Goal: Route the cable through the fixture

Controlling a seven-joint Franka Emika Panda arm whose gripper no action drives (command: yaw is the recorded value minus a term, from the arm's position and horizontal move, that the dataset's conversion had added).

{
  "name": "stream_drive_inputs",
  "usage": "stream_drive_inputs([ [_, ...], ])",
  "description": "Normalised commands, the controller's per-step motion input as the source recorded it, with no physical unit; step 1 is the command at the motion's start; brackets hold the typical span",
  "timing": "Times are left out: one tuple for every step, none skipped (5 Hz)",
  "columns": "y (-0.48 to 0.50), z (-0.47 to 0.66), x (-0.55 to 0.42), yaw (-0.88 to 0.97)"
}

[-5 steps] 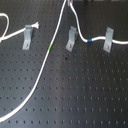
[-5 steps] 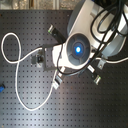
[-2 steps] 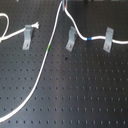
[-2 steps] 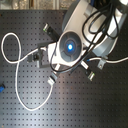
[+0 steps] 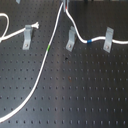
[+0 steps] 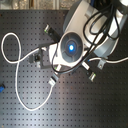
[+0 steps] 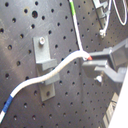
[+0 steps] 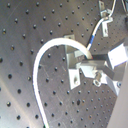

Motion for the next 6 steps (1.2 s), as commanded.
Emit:
stream_drive_inputs([
  [0.005, 0.00, 0.040, 0.00],
  [-0.002, 0.32, -0.050, -0.11],
  [-0.029, 0.25, -0.249, -0.36],
  [-0.002, 0.00, -0.010, 0.00],
  [0.081, 0.26, 0.125, 0.02],
  [0.053, 0.37, 0.219, 0.37],
])
